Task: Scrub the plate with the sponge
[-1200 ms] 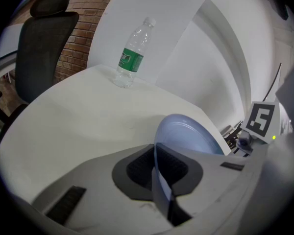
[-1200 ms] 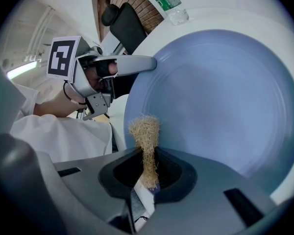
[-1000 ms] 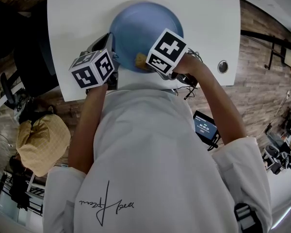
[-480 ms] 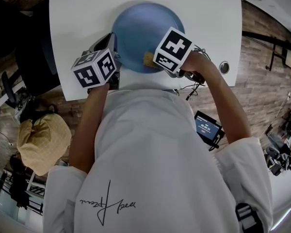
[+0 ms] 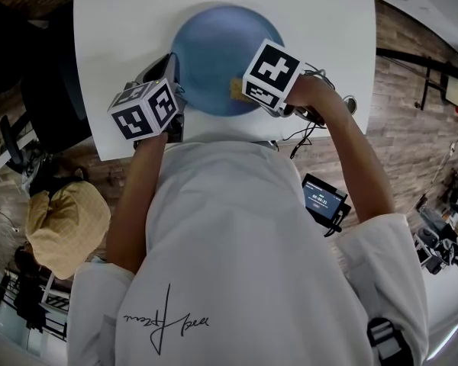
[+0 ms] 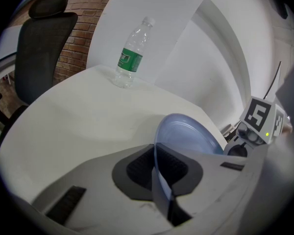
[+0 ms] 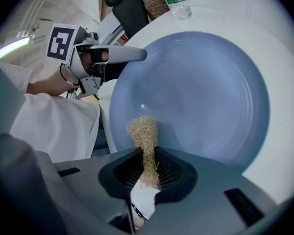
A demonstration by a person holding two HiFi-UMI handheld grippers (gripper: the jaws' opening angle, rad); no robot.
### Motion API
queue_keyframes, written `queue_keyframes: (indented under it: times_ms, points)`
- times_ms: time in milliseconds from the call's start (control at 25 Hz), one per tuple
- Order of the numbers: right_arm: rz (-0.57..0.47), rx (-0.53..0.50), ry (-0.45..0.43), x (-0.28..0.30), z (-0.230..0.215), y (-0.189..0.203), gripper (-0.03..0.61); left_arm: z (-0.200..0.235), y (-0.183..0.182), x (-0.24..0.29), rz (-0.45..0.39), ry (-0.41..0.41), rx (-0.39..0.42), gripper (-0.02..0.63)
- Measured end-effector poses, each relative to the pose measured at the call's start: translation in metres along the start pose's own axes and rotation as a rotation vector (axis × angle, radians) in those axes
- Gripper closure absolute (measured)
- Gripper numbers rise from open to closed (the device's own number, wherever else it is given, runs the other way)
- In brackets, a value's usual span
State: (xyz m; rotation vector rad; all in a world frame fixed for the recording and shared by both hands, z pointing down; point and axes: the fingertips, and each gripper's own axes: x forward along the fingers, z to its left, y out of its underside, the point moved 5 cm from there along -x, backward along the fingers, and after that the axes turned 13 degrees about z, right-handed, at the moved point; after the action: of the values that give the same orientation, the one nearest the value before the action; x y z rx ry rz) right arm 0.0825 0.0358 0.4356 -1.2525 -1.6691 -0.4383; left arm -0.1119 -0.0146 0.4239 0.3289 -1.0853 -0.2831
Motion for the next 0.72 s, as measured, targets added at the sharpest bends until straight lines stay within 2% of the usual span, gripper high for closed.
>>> queue_keyframes:
  times_ms: [360,520,720]
  points:
    - [0.013,-0.015,0.161,-0.016,-0.018,0.006,0.535,-0.002,-0.002,0.0,-0.004,-0.027,0.036,0.601]
    - [-0.039,0.017,0.201,-0.021,-0.022,0.008,0.535,-0.002,-0.003,-0.002,-0.014,-0.031,0.033,0.597]
    - [-0.143,0.074,0.235,-0.023,-0.022,0.014,0.535,-0.003,-0.005,-0.007,-0.059,-0.061,0.039,0.557]
